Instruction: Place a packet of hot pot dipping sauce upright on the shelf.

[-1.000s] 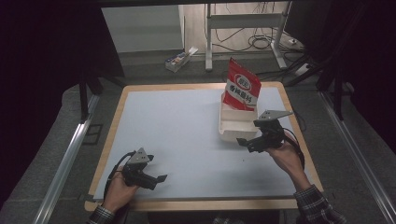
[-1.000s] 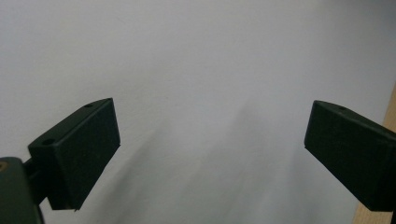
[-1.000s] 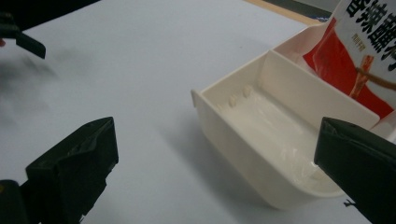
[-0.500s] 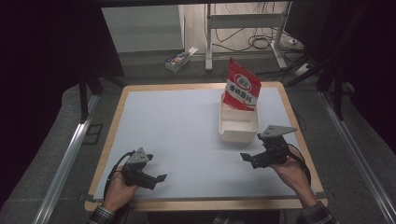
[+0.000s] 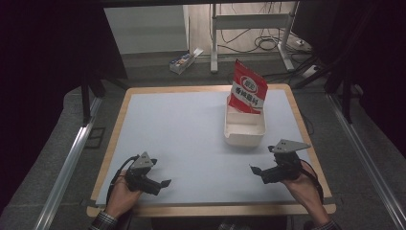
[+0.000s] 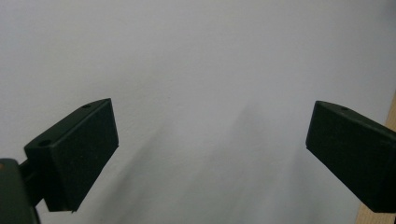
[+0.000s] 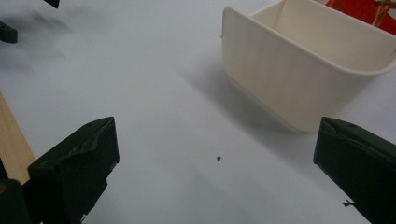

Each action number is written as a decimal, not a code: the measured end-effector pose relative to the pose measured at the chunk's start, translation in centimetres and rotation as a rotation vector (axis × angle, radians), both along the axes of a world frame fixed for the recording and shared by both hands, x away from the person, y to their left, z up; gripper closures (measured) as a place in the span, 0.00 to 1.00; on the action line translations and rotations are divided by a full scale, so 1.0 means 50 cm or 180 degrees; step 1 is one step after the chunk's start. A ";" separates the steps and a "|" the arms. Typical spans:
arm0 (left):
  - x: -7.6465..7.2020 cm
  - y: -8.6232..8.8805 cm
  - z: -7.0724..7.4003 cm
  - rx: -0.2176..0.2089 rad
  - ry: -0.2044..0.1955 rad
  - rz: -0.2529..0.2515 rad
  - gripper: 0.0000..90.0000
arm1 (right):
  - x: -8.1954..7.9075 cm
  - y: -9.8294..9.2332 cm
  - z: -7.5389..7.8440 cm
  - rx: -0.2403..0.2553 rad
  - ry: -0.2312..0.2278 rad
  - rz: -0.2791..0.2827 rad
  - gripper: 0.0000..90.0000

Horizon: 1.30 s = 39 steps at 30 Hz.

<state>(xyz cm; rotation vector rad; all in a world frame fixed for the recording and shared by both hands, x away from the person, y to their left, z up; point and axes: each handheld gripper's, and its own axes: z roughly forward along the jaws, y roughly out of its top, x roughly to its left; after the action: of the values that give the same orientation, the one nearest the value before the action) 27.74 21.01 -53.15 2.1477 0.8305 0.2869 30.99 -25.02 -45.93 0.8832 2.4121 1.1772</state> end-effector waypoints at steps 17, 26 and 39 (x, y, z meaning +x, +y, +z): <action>-0.001 -0.005 -0.002 0.0103 -0.0024 -0.0026 0.03 | -0.039 -0.037 -0.034 -0.0113 -0.0069 -0.0109 0.00; -0.001 -0.006 -0.003 0.0134 -0.0036 -0.0030 0.03 | -0.050 -0.050 -0.058 -0.0192 0.0000 -0.0158 0.00; -0.001 -0.008 -0.004 0.0166 -0.0043 -0.0034 0.03 | -0.050 -0.063 -0.090 -0.0343 0.0240 -0.0215 0.00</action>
<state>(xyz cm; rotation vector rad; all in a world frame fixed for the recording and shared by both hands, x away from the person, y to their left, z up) 27.67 20.61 -53.35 2.1957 0.8118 0.3206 28.47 -28.15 -50.44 0.9835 2.4583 0.9966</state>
